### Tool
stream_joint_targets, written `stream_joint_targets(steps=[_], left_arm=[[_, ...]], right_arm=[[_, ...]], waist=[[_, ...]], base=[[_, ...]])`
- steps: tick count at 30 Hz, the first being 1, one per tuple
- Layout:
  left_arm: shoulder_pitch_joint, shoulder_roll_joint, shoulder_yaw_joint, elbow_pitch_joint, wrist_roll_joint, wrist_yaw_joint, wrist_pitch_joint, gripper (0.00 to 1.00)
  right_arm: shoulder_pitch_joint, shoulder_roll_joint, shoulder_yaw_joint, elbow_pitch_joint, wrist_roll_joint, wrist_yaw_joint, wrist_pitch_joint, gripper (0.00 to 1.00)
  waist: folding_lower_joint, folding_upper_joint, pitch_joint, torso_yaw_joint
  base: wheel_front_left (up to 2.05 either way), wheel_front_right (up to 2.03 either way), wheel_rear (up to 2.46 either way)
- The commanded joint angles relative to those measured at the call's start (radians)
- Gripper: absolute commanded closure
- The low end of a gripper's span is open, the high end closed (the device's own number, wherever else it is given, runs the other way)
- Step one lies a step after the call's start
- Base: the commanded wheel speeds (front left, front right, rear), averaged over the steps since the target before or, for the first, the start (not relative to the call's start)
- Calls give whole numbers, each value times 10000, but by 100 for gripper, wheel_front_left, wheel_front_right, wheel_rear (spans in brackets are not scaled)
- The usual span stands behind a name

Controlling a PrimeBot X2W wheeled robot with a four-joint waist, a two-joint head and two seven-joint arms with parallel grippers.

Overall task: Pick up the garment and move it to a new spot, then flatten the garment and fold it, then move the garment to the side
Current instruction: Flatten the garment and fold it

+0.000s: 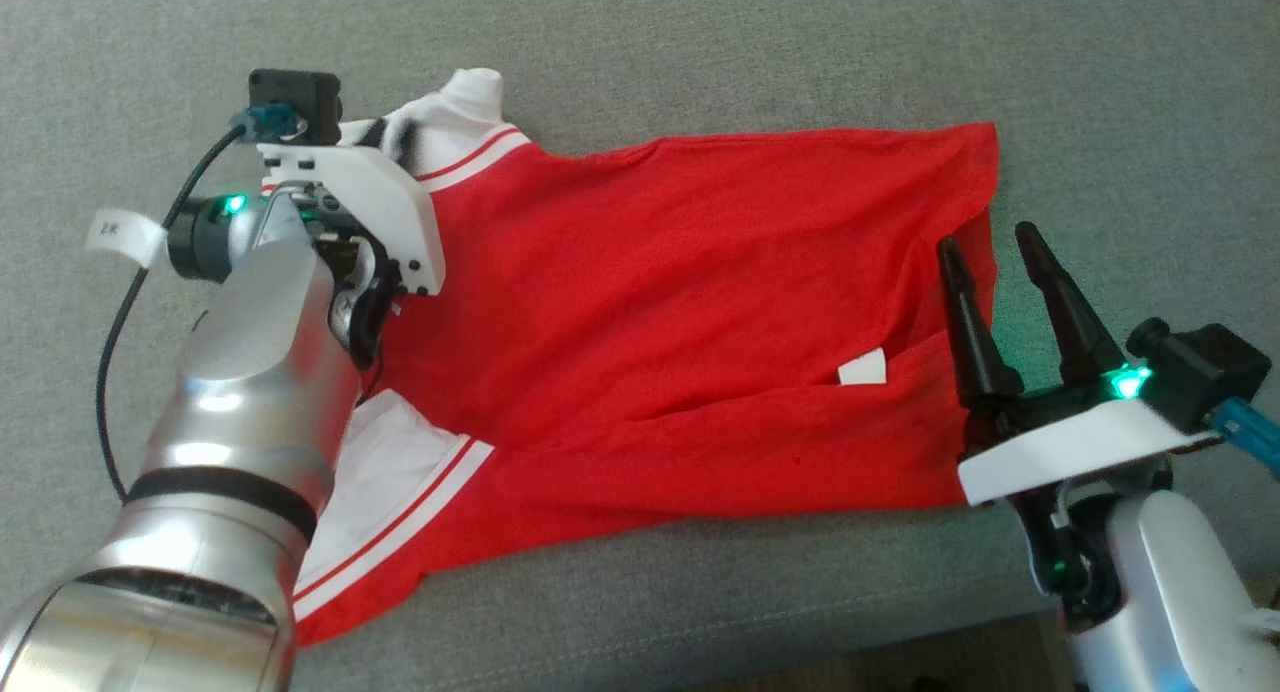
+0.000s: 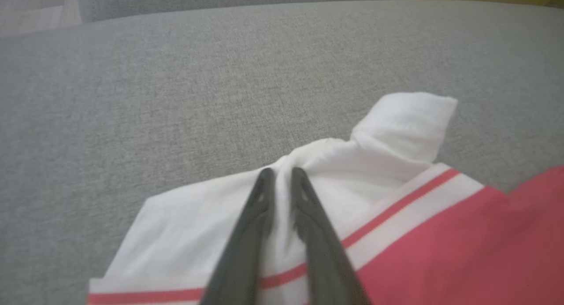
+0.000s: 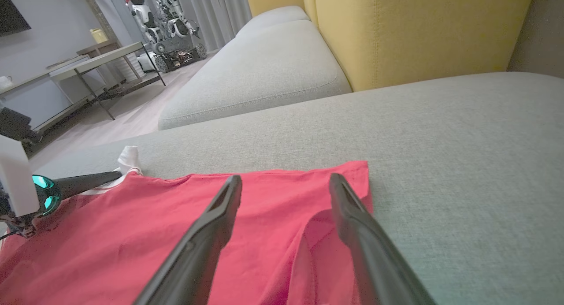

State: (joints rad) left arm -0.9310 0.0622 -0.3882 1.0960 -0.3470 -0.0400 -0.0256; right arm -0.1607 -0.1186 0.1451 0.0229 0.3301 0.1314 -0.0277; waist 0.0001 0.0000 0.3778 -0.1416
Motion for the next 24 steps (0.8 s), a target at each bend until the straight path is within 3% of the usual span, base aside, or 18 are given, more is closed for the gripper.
stream_joint_targets(steps=[1,9,11,20,24], left_arm=[[-79,206,54,78,42,13,-172,100],[-471,53,50,515,-121,28,-1312,100],[-611,-1,24,595,-202,-22,-1605,100],[-804,-110,-282,629,-500,-190,-2047,100],[-706,-115,-483,463,-788,-258,-2121,100]], right_arm=[[-311,-146,54,-196,97,-7,-124,0],[-1321,-557,-683,903,530,-7,282,0],[-2067,-851,-860,1657,654,-7,542,0],[-3982,-1481,-183,4894,1150,-7,1571,0],[-4389,-1547,173,5698,1445,-7,1798,0]], waist=[[-1,0,-29,20],[-1,0,-195,252],[-1,0,-172,366],[-1,0,-69,773],[-1,0,-82,864]], base=[[0,0,0],[0,0,0],[0,0,0],[0,0,0],[0,0,0]])
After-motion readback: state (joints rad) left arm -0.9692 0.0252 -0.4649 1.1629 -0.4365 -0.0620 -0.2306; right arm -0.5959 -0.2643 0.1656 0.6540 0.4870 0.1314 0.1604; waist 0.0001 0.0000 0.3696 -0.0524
